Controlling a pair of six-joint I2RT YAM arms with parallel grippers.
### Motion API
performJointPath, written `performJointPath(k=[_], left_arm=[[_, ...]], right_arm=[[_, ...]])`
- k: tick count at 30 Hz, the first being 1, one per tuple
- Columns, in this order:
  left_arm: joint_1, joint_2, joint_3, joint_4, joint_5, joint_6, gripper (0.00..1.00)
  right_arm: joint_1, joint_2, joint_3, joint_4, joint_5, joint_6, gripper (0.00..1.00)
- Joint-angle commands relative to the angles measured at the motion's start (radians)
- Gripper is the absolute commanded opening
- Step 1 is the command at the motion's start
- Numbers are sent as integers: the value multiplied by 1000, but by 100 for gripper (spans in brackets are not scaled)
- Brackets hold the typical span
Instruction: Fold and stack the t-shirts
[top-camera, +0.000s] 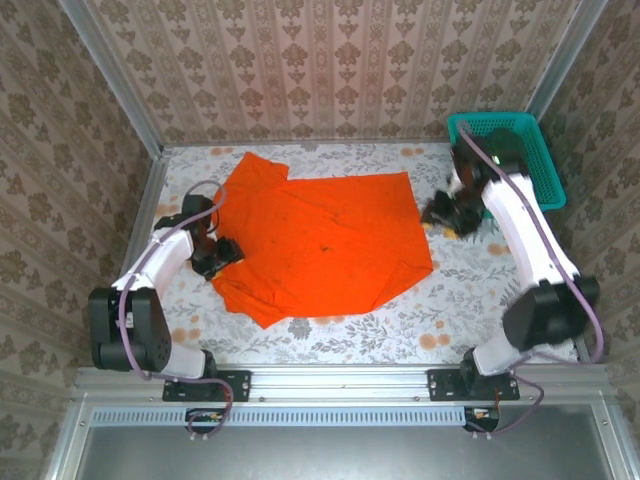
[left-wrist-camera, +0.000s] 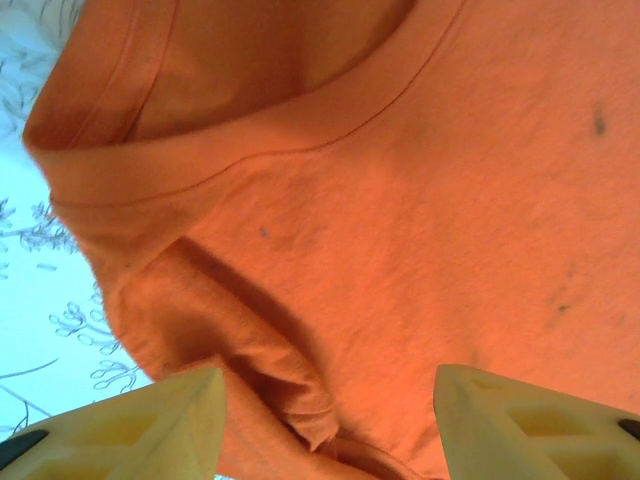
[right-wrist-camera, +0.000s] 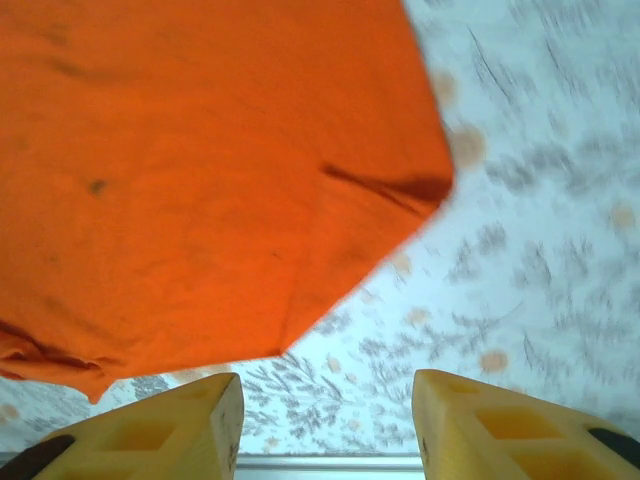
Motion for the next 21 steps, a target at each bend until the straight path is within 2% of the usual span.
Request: performJointPath(k=[1,4,8,13,21], left_arm=[[22,-32,-39,11,-3,-13,58],[39,13,-27,42,19,-11,59],[40,132,71,49,27,30,59],[25,260,199,44,48,65,57],[-26,409,387,23,-3,88,59]], right_arm=[[31,-57,-266,307,-164,193,45],[100,-16,-346,386,-134,252,41],[179,68,-334,380,-49,259,40],[188,159,-314,410,29,271,38],[185,332,-197,400,112,258,36]])
